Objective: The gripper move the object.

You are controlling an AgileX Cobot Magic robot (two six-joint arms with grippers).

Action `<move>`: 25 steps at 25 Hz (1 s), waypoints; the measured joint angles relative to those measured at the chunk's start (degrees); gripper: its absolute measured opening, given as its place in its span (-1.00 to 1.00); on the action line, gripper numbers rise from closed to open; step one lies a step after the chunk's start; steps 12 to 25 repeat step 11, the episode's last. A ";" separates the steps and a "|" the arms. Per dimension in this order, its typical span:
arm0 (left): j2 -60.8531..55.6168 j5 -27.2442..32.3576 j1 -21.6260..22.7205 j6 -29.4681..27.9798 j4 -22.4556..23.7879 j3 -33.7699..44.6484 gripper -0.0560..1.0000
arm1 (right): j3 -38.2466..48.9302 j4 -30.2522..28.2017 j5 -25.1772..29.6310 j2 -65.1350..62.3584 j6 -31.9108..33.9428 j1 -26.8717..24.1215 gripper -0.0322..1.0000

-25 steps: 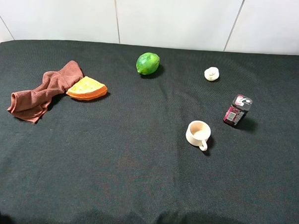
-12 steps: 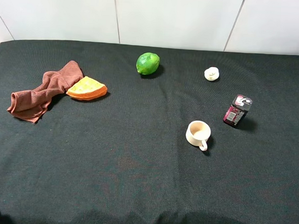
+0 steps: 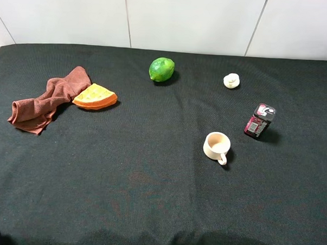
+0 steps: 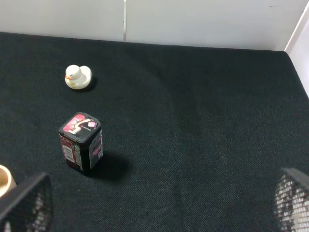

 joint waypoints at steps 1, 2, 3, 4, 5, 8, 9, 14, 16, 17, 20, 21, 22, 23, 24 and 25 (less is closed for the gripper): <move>0.00 0.00 0.00 0.00 0.00 0.00 0.98 | 0.00 0.00 0.00 0.00 0.00 0.00 0.41; 0.00 0.00 0.00 0.00 0.00 0.00 0.98 | 0.00 0.00 0.00 0.00 0.00 0.00 0.41; 0.00 0.00 0.00 0.00 0.00 0.00 0.98 | 0.00 0.00 0.00 0.00 0.00 0.00 0.41; 0.00 0.00 0.00 0.00 0.00 0.00 0.98 | 0.00 0.00 0.00 0.00 0.00 0.00 0.41; 0.00 0.00 0.00 0.00 0.00 0.00 0.98 | 0.00 0.00 0.00 0.00 0.00 0.00 0.41; 0.00 0.00 0.00 0.00 0.00 0.00 0.98 | 0.00 0.00 0.00 0.00 0.00 0.00 0.41; 0.00 0.00 0.00 0.00 0.00 0.00 0.98 | 0.00 0.00 0.00 0.00 0.00 0.00 0.41; 0.00 0.00 0.00 0.00 0.00 0.00 0.98 | 0.00 0.00 0.00 0.00 0.00 0.00 0.41; 0.00 0.00 0.00 0.00 0.00 0.00 0.98 | 0.00 0.00 0.00 0.00 0.00 0.00 0.41; 0.00 0.00 0.00 0.00 0.00 0.00 0.98 | 0.00 0.00 0.00 0.00 0.00 0.00 0.41; 0.00 0.00 0.00 0.00 0.00 0.00 0.98 | 0.00 0.00 0.00 0.00 0.00 0.00 0.41; 0.00 0.00 0.00 0.00 0.00 0.00 0.98 | 0.00 0.00 0.00 0.00 0.00 0.00 0.41; 0.00 0.00 0.00 0.00 0.00 0.00 0.98 | 0.00 0.00 0.00 0.00 0.00 0.00 0.41; 0.00 0.00 0.00 0.00 0.00 0.00 0.98 | 0.00 0.00 0.00 0.00 0.00 0.00 0.41; 0.00 0.00 0.00 0.00 0.00 0.00 0.98 | 0.00 0.00 0.00 0.00 0.00 0.00 0.41; 0.00 0.00 0.00 0.00 0.00 0.00 0.98 | 0.00 0.00 0.00 0.00 0.00 0.00 0.41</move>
